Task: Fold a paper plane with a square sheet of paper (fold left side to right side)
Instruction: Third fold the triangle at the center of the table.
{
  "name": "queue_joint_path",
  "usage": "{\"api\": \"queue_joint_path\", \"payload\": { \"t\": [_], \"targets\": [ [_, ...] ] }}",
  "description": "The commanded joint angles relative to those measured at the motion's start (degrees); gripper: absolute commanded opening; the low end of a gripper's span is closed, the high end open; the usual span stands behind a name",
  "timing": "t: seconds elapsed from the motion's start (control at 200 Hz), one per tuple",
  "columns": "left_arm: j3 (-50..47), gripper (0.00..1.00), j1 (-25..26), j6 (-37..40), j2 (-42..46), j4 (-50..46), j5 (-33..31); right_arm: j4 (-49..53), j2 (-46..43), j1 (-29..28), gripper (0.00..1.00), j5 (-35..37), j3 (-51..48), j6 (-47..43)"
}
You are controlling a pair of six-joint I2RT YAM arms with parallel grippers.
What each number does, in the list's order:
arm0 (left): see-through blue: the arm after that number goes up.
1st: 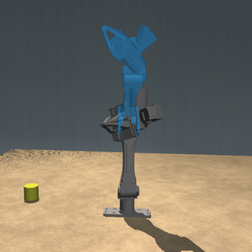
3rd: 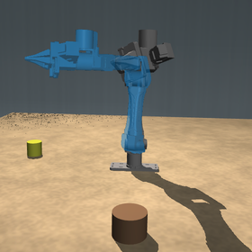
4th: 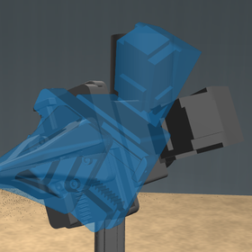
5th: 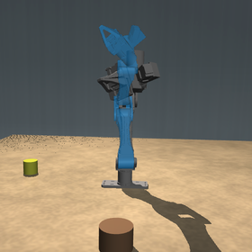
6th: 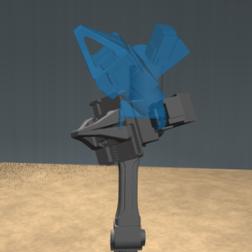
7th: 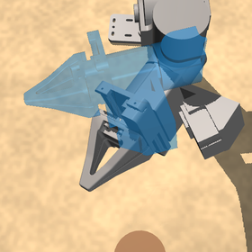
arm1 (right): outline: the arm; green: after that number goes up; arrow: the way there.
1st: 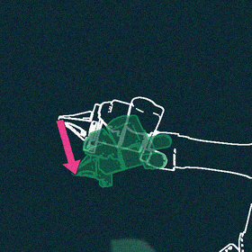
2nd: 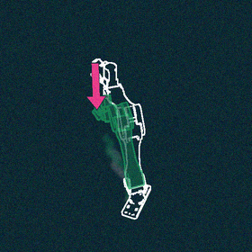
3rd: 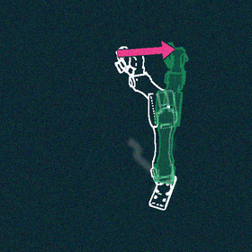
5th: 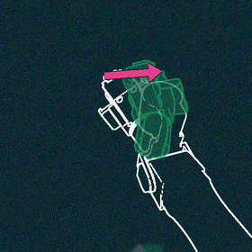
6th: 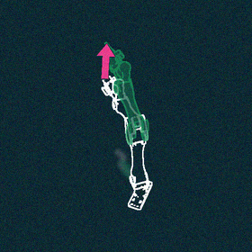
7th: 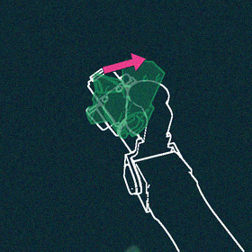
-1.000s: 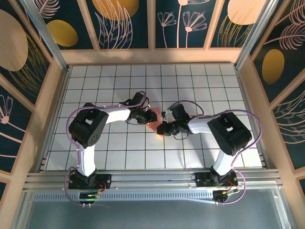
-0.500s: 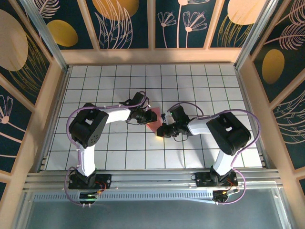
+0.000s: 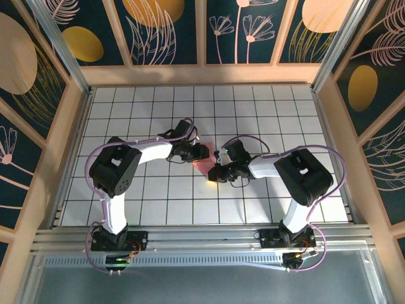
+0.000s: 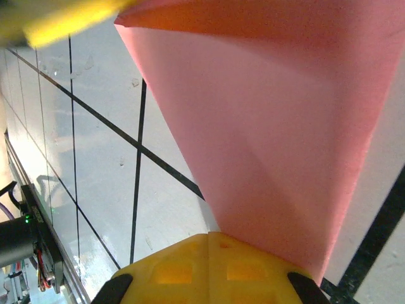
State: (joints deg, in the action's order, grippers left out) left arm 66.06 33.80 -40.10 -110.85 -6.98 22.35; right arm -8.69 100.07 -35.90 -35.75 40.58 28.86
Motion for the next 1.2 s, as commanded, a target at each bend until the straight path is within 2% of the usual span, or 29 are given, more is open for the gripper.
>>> {"api": "queue_joint_path", "payload": {
  "t": [0.0,0.12,0.24,0.33,0.44,0.726,1.196],
  "targets": [
    [-0.3,0.44,-1.8,1.7,7.2,-0.4,-3.8,8.5,2.4,0.0,0.0,5.5,-0.6,-0.7],
    [-5.3,0.39,-1.8,3.2,14.4,2.1,-4.6,9.0,2.5,0.0,0.0,6.3,-0.2,-0.3],
    [-13.7,0.28,-0.9,1.7,19.1,9.1,0.8,8.8,2.6,0.0,0.0,6.7,-0.2,0.0],
    [-17.3,0.22,1.3,-0.6,19.1,13.8,4.1,8.8,2.7,0.0,0.0,7.2,-0.2,0.2],
    [-19.9,0.15,3.0,-4.3,17.2,18.7,5.2,8.5,2.7,0.0,0.0,7.4,-0.3,0.5],
    [-19.9,0.12,3.3,-7.1,10.1,24.2,7.1,7.9,3.2,-0.1,0.0,7.3,-0.2,0.6],
    [-18.3,0.11,3.3,-7.8,5.2,22.6,5.2,8.2,3.5,-0.3,0.0,7.7,-0.1,0.7]
  ]
}}
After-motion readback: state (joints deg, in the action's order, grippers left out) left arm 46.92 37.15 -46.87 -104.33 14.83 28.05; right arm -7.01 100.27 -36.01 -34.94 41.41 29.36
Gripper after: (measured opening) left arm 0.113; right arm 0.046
